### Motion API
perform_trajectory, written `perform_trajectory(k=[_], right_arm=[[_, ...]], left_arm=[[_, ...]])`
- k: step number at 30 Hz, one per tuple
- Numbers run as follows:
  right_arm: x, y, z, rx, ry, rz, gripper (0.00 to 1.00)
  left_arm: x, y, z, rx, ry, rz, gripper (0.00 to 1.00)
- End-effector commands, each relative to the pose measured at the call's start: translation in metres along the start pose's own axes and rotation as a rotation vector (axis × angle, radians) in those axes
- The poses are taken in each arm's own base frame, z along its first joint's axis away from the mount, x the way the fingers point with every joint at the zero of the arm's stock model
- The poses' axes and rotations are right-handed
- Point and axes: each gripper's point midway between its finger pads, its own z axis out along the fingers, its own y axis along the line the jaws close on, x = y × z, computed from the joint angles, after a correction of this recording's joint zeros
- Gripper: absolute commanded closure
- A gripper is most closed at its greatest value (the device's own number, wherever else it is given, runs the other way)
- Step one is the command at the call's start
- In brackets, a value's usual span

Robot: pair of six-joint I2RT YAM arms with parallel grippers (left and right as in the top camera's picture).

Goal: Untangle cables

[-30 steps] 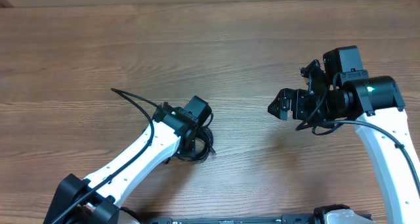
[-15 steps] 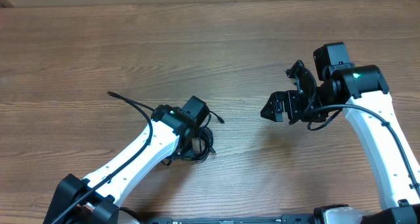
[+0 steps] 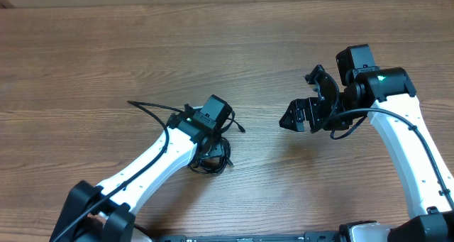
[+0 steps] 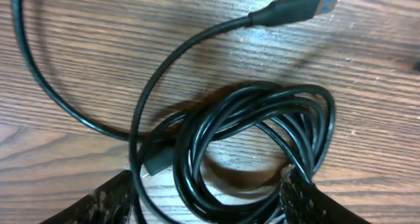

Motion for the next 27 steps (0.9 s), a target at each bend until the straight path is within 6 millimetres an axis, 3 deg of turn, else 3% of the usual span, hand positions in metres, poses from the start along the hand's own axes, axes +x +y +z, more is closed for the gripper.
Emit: perform_trajectory(k=[1, 11, 13, 15, 19, 27], right_arm=[[-0.002, 0.006, -0.003, -0.017, -0.008, -0.021, 0.0], [0.0, 0.006, -0.003, -0.017, 0.0, -0.016, 0.03], [0.001, 0.006, -0.003, -0.017, 0.001, -0.015, 0.04], [0.0, 0.006, -0.003, -0.017, -0.002, -0.017, 0.05], [-0.001, 0.006, -0.003, -0.017, -0.005, -0.019, 0.06], [-0.001, 0.006, -0.003, -0.017, -0.004, -0.018, 0.07]], left_arm=[[0.006, 0.0, 0.013, -0.017, 0.051, 0.017, 0.3], [0.014, -0.005, 0.044, -0.04, 0.121, 0.023, 0.31], [0.015, -0.006, 0.046, -0.036, 0.127, 0.023, 0.37], [0.014, -0.008, 0.047, -0.033, 0.124, 0.026, 0.52], [0.01, -0.011, 0.048, -0.017, 0.109, 0.059, 0.94], [0.007, -0.015, 0.046, 0.003, 0.093, 0.074, 0.96]])
